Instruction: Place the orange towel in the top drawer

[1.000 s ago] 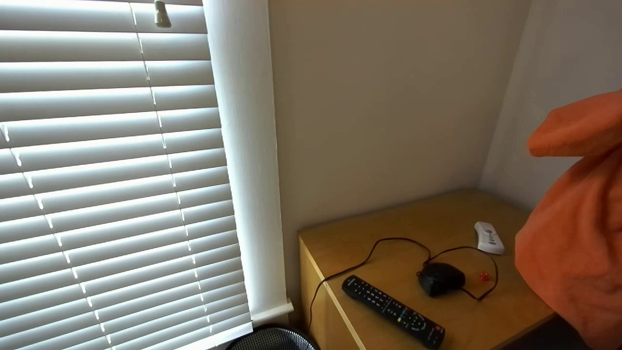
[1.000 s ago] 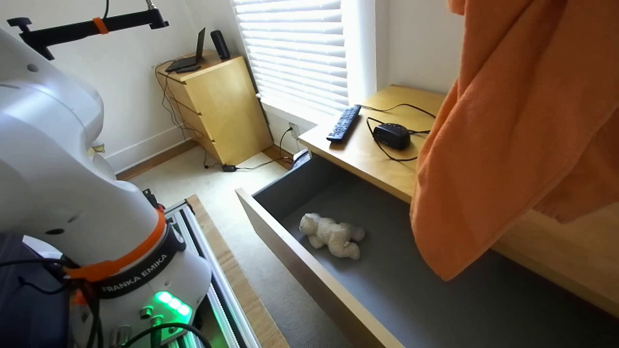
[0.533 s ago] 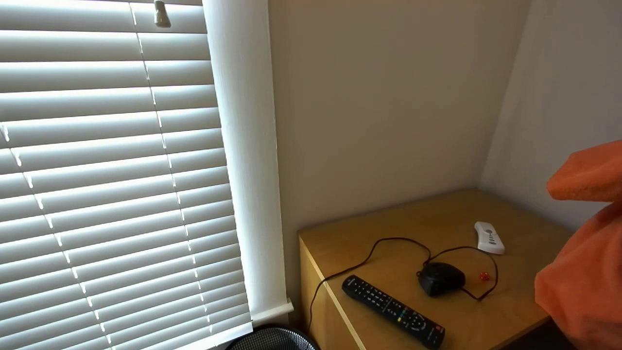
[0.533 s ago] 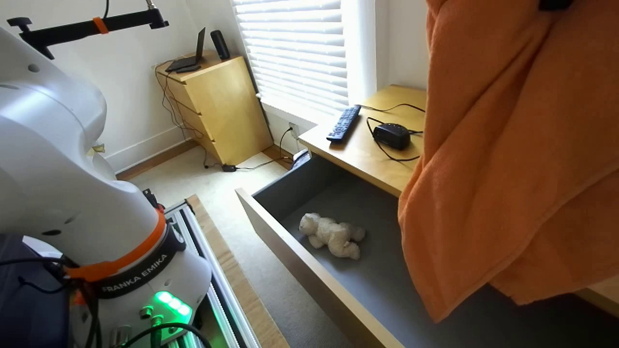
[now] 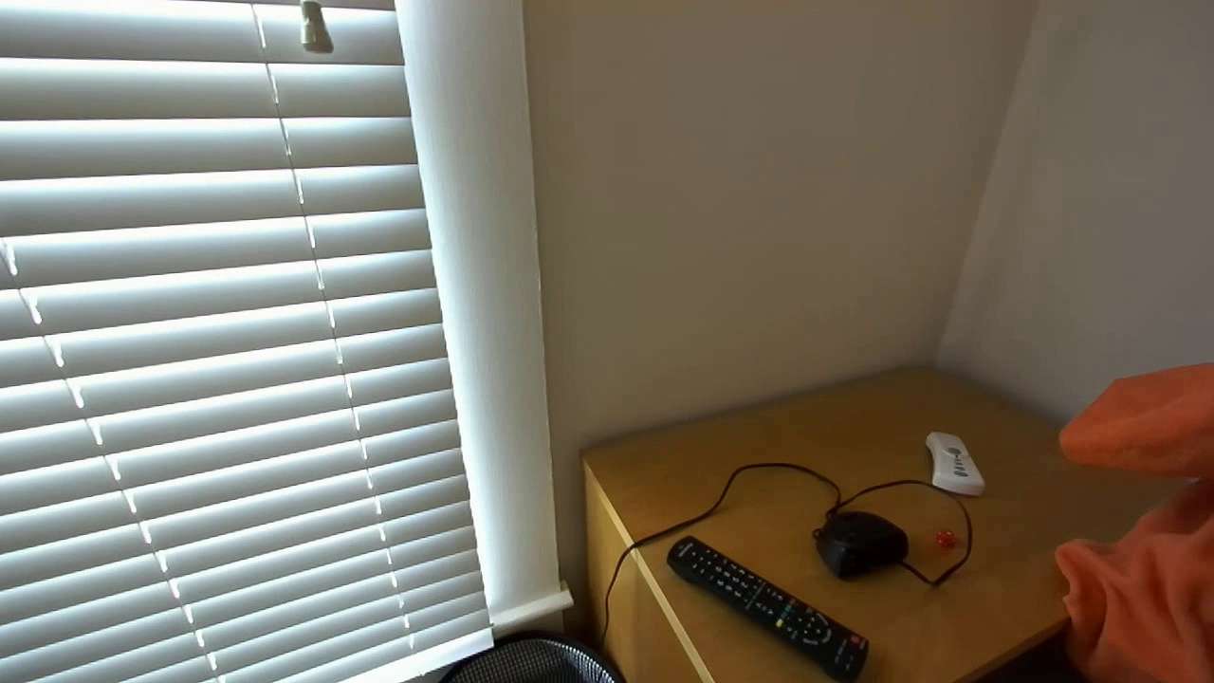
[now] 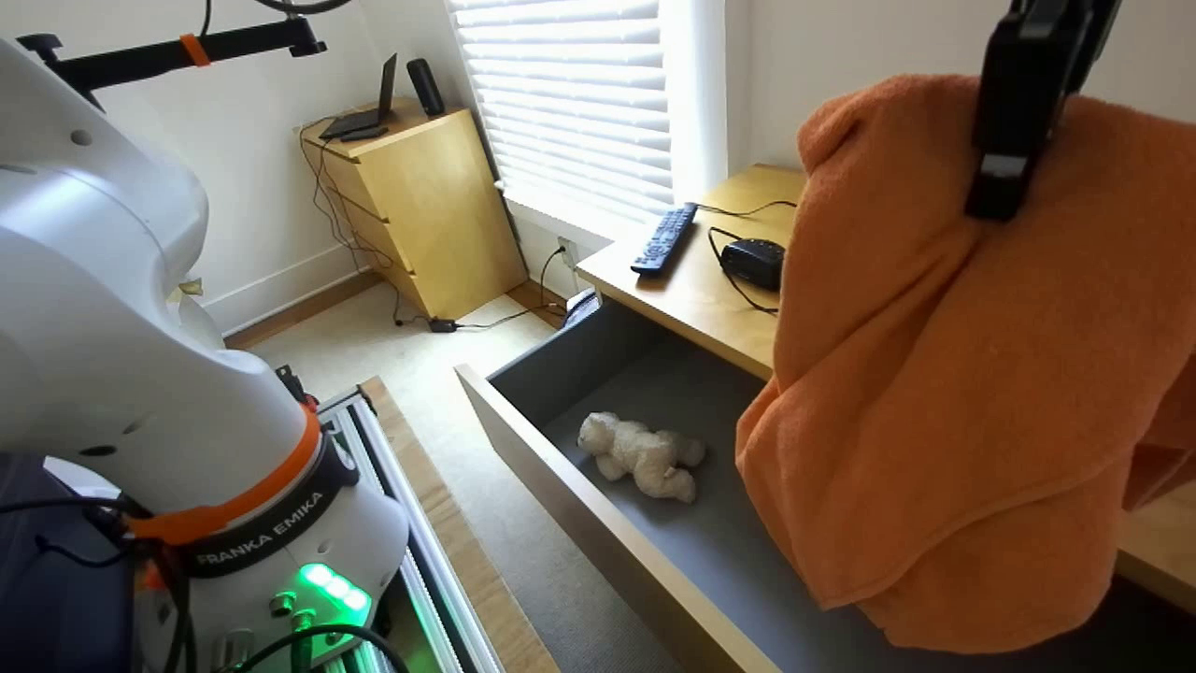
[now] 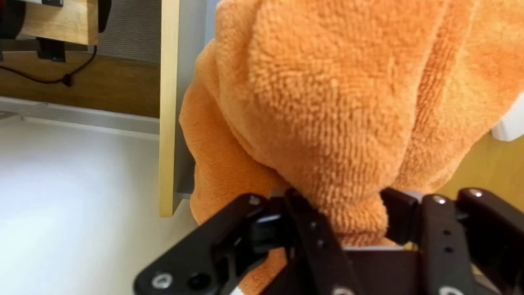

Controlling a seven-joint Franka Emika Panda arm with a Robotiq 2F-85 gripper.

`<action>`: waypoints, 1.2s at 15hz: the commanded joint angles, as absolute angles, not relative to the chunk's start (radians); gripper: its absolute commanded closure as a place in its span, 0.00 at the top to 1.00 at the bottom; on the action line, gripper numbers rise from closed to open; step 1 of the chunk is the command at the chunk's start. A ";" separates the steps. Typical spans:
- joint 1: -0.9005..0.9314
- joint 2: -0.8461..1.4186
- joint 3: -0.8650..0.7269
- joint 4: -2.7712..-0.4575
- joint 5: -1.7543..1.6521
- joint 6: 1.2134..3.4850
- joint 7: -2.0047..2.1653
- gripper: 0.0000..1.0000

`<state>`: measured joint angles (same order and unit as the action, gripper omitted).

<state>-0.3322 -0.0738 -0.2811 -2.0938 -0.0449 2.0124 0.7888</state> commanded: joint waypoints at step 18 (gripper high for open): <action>-0.319 0.183 -0.343 -2.099 -0.026 2.159 0.820 0.06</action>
<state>-0.3350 0.1794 -0.3299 -2.0831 -0.0096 2.1541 0.8258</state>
